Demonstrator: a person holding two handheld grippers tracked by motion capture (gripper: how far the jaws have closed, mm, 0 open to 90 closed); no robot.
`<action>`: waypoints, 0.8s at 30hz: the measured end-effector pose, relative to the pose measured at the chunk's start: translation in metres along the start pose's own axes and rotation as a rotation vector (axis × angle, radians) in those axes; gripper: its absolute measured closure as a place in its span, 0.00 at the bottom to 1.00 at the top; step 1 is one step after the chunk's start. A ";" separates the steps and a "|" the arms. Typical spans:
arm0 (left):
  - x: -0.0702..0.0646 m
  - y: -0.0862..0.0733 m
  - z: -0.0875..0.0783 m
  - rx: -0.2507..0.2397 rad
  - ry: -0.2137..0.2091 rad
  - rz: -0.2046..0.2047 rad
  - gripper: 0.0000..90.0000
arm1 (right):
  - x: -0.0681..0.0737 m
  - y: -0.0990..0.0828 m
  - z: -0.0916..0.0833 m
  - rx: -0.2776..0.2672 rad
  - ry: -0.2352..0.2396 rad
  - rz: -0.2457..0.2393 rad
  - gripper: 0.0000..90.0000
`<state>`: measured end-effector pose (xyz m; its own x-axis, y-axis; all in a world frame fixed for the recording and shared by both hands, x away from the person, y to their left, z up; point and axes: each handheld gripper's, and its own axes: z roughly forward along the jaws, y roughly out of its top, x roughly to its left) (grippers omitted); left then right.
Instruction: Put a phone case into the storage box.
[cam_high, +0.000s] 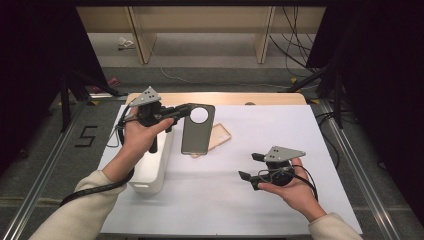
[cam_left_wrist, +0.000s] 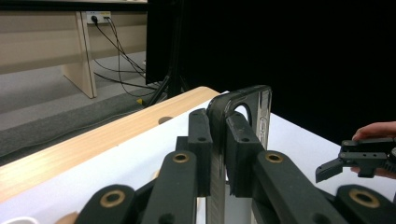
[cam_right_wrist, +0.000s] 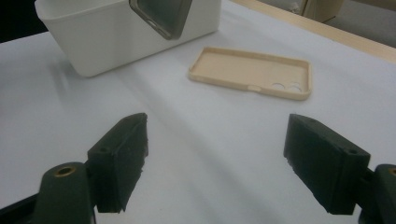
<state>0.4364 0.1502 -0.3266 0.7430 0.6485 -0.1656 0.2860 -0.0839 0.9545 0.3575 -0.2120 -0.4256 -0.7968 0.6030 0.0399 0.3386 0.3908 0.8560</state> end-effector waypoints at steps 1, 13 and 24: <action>0.002 0.001 -0.001 0.003 0.003 0.003 0.91 | 0.000 0.000 0.000 -0.001 -0.001 0.001 0.25; 0.020 0.009 -0.015 -0.007 0.029 0.017 0.91 | -0.001 -0.001 0.000 -0.010 -0.001 0.015 0.25; 0.035 0.016 -0.028 -0.030 0.051 0.028 0.91 | -0.001 -0.002 0.001 -0.001 -0.002 0.016 0.25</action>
<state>0.4502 0.1925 -0.3107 0.7184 0.6840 -0.1263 0.2467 -0.0809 0.9657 0.3581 -0.2124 -0.4279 -0.7903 0.6105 0.0522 0.3504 0.3805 0.8558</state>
